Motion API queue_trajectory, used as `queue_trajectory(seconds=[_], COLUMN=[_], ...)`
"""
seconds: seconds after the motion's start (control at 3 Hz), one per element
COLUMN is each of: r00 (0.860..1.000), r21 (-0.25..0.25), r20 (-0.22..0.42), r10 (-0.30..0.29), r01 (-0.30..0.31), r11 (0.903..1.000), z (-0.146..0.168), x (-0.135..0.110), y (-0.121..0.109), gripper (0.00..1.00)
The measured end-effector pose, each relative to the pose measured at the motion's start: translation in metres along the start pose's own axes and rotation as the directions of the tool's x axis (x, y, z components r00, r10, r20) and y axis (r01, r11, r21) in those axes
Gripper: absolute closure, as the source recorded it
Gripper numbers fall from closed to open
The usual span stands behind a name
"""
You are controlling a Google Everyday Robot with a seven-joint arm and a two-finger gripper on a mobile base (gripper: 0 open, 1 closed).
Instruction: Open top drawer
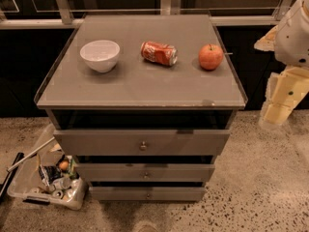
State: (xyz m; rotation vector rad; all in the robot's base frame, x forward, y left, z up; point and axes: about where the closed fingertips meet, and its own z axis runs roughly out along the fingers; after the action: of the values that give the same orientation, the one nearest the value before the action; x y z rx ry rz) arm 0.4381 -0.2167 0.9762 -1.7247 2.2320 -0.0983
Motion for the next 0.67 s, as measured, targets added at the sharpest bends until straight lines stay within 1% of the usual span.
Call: queue_trajectory(seconds=[0.33, 0.67], r00=[1.0, 0.996], r21=[0.003, 0.004], r20=[0.015, 0.071], r10=[-0.006, -0.044], r01=[0.006, 0.044], r11=[1.0, 0.999], z=[0.008, 0.028], x=[-0.003, -0.008], y=[0.006, 0.023], gripper=[0.0, 0.0])
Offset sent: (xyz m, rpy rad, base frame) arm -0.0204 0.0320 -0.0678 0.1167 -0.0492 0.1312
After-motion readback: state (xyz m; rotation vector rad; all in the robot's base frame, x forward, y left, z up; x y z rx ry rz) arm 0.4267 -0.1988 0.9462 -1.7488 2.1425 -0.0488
